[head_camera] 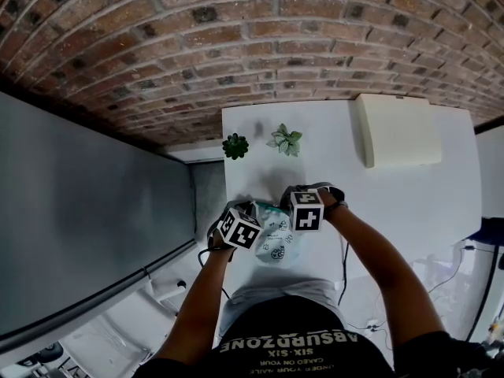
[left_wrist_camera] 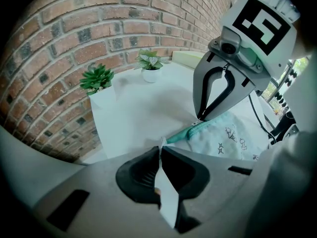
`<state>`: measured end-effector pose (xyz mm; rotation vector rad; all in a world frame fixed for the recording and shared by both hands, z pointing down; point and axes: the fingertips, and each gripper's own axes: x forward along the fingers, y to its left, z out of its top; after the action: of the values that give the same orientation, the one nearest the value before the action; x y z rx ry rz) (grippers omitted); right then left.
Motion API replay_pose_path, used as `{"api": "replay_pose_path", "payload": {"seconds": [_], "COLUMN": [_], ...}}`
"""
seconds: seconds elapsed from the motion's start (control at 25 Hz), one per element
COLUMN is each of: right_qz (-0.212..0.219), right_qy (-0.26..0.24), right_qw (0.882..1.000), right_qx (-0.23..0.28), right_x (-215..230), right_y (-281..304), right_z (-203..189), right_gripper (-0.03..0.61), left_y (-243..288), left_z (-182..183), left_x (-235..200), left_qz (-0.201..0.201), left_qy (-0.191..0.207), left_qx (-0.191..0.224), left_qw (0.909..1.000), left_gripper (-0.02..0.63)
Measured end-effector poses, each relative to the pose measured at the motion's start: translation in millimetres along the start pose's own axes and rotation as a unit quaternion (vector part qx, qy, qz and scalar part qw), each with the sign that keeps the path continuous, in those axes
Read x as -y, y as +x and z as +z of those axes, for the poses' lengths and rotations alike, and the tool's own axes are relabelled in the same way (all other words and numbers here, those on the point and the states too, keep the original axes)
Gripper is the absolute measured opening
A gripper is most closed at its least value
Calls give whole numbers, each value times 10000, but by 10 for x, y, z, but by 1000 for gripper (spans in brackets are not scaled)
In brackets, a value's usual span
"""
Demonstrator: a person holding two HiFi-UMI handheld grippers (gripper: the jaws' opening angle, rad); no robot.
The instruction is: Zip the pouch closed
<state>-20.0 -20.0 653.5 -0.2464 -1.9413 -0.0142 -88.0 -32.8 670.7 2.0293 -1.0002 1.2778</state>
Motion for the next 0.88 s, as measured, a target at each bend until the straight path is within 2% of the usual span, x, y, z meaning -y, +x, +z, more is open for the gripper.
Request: {"api": "replay_pose_path", "payload": {"seconds": [0.88], "right_qz": [-120], "right_qy": [100], "right_qw": [9999], "right_qx": [68], "right_x": [-95], "right_y": [-23], "right_z": [-25], "right_gripper": [0], "left_y": [-10], "left_z": [19], "left_x": [34], "left_qz": [28], "left_qy": [-120], "left_qx": [-46], "left_qw": [9999], "left_gripper": [18]}}
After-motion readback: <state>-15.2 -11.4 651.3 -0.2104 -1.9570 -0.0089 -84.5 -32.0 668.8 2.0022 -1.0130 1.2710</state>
